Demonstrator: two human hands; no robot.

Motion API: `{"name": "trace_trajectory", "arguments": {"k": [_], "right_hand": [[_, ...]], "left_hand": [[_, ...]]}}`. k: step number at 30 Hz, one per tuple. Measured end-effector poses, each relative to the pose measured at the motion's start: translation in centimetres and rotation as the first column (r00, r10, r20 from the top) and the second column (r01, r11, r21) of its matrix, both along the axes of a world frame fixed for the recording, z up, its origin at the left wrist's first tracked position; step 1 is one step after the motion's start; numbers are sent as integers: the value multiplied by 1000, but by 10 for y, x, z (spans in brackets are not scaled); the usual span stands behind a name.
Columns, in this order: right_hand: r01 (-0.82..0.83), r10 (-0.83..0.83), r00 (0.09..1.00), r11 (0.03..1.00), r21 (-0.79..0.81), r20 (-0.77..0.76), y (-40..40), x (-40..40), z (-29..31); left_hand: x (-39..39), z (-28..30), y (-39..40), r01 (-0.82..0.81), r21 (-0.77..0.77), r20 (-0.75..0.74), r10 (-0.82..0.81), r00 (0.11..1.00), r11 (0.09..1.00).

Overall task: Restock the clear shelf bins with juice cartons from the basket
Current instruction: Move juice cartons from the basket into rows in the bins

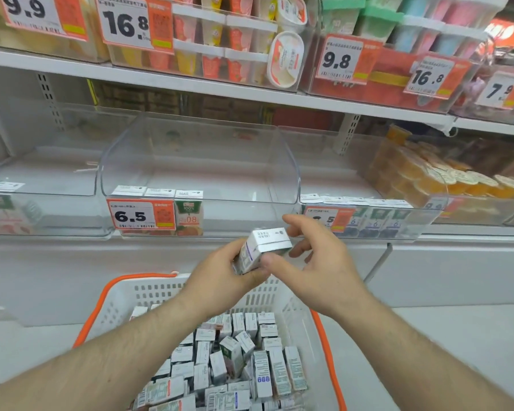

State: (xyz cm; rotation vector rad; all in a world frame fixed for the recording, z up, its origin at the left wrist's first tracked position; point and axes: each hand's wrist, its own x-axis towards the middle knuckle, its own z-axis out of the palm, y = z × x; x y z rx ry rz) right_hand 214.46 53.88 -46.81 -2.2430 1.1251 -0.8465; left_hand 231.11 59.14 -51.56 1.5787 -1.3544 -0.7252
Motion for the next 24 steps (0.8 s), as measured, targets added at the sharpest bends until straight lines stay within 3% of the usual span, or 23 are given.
{"name": "trace_trajectory", "arguments": {"k": [2,11,15,17,24], "right_hand": [[82,-82,997,997,7,9,0,-2,3],[374,-375,926,927,20,46,-29,-50,32],[556,-529,806,831,-31,264,-75,-99,50],[616,-568,768,782,-95,297,-97,-122,52],[661,-675,736,697,-278,57,-170,-164,37]], "left_hand": [[-17,3,-4,-22,9,98,21,995,1000],[-93,18,-58,-58,-77,81,64,995,995],[-117,30,-94,0,-25,310,8,951,1000],[-125,31,-110,0,12,425,-6,905,1000],[-135,27,-136,-59,125,559,-21,829,990]]}}
